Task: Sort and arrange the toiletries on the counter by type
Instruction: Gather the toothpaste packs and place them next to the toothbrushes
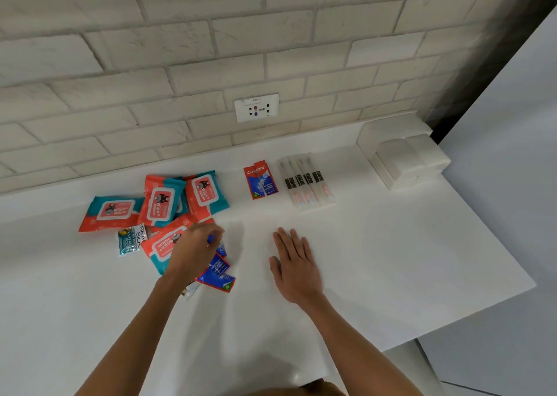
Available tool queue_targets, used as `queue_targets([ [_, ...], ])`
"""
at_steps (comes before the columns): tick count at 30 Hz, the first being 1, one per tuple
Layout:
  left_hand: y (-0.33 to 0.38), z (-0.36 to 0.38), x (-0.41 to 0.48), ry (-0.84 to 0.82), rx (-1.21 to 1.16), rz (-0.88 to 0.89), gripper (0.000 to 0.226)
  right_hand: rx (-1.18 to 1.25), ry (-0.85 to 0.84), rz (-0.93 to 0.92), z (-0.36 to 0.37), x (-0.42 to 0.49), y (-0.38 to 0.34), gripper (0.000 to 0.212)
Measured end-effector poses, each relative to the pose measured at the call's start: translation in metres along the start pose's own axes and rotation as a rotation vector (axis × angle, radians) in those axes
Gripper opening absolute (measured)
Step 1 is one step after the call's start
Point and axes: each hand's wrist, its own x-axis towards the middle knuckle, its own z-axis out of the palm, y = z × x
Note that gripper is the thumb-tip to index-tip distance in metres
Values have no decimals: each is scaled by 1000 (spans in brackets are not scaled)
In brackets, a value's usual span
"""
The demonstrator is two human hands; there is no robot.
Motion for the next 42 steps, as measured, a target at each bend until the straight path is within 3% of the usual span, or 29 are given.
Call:
queue_targets([
  [3, -13, 6, -40, 21, -26, -120, 19, 13, 1, 31, 4, -7, -19, 65],
  [9, -28, 42, -81, 95, -1, -288, 38, 219, -11, 79, 9, -5, -81, 54],
  [12, -27, 52, -84, 155, 62, -265, 46, 342, -25, 101, 4, 5, -115, 45],
  [18, -17, 63, -93, 190, 152, -194, 50, 279, -105, 61, -1, 17, -145, 49],
  [24, -20, 74, -104, 194, 226, -122, 51, 322, -140, 191, 1, 18, -147, 54],
  [28, -19, 75, -109, 167, 223, -129, 54, 467, -178, 316, -2, 19, -140, 42],
  [35, -11, 66, -102, 133, 140, -191, 39, 734, -73, 459, -6, 14, -98, 14],
  [39, 9, 60, -87, 110, -56, -227, 35, 909, -19, 505, -15, 7, -84, 33],
  [42, 27, 56, -69, 101, -253, -192, 22, 1011, 14, 515, -22, 8, -79, 17],
])
